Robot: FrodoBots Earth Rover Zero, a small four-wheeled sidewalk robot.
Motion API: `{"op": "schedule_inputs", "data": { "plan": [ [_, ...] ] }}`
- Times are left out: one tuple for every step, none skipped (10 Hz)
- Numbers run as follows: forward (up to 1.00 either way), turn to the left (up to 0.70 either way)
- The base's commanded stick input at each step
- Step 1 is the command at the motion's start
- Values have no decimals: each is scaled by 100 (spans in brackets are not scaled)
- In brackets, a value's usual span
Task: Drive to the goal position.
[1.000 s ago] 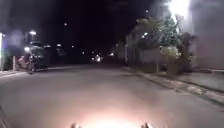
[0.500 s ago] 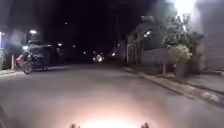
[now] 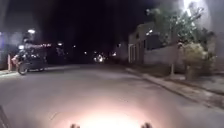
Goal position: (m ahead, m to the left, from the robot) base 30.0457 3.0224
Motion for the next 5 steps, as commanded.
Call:
{"op": "schedule_inputs", "data": {
  "plan": [
    [85, 0],
    [85, 0],
    [85, 0],
    [85, 0],
    [85, 0]
  ]
}}
